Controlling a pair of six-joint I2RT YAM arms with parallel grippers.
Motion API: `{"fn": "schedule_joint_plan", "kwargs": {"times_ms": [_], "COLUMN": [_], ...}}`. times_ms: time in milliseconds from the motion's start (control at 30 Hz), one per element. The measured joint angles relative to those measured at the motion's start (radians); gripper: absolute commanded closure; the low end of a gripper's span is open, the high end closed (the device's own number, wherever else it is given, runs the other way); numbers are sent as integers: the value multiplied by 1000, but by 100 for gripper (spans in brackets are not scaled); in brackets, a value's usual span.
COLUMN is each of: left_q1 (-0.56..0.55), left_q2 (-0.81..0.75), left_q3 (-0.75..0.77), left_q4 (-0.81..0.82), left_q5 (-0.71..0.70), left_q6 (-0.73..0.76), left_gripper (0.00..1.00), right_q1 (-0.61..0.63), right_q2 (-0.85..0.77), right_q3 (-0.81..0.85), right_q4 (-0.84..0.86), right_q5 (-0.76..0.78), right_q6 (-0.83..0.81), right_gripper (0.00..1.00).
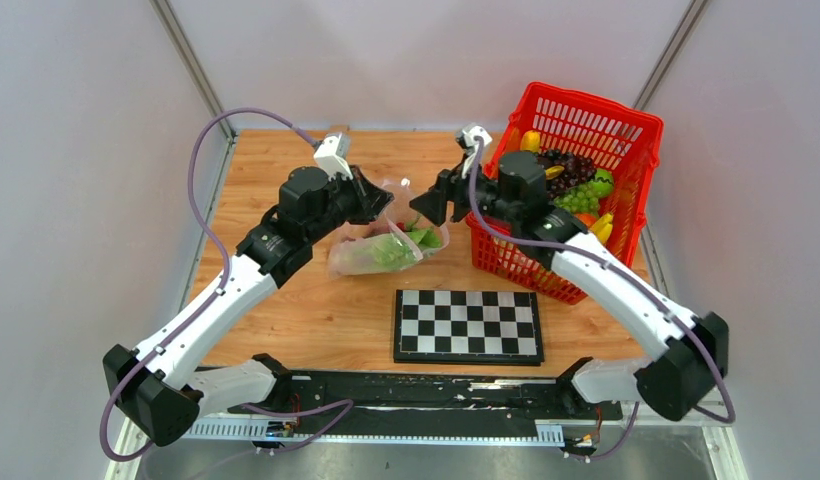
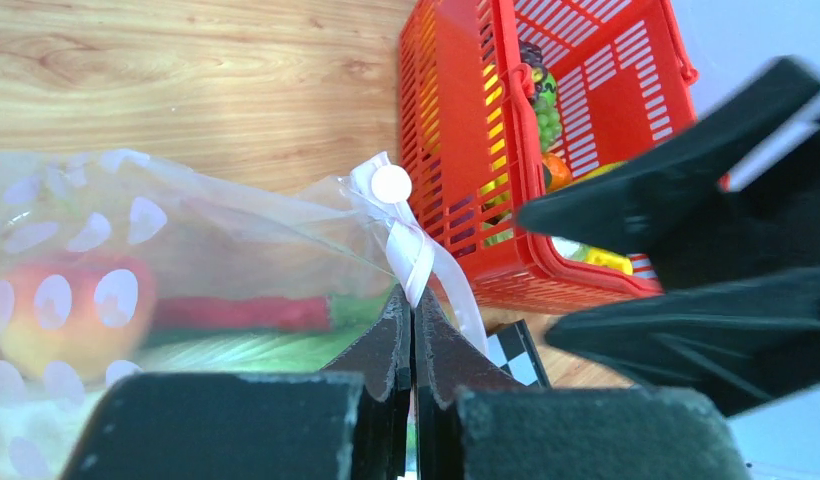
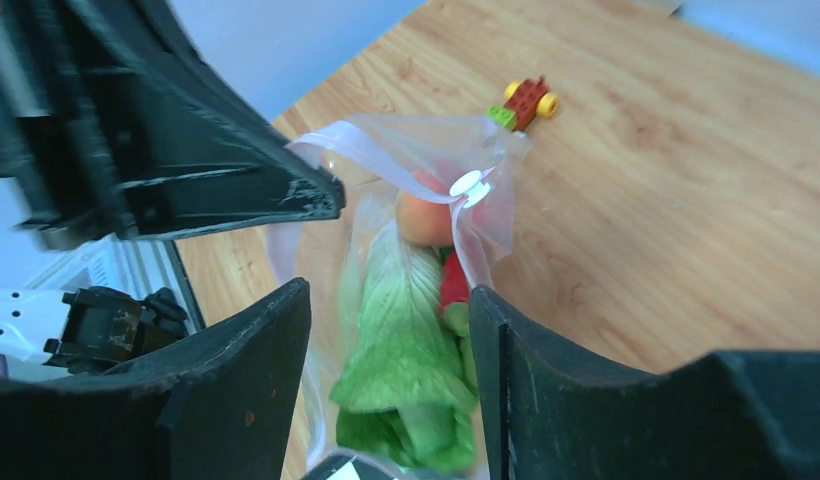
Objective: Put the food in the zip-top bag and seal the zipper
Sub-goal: Place the fake fruit in the zipper food storage bag, then pick up the fake vegetable from the bin.
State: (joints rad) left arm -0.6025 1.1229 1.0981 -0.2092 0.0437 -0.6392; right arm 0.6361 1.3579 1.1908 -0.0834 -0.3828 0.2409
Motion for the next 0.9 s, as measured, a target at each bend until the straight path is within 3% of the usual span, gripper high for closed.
{"fn": "schedule_joint_plan", "kwargs": {"times_ms": [100, 300, 533, 900], "left_q1": [0, 1, 1, 1], "left_q2": [0, 3, 10, 14], "left_q3": [0, 0, 0, 0], "left_q4": [-5, -4, -4, -4], "left_q5": [-5, 45, 68, 91], "left_q6": [13, 33, 39, 39], "left_gripper": [100, 100, 100, 100], "right_q1": [-7, -91, -420, -587], "right_q2": [-106, -216, -134, 19], "right_q3": [5, 16, 30, 60], "right_q4": [-58, -163, -338, -472], "right_q5": [40, 290, 417, 491], "right_q6": [-56, -113, -85, -58], "right_gripper": [33, 29, 21, 23]}}
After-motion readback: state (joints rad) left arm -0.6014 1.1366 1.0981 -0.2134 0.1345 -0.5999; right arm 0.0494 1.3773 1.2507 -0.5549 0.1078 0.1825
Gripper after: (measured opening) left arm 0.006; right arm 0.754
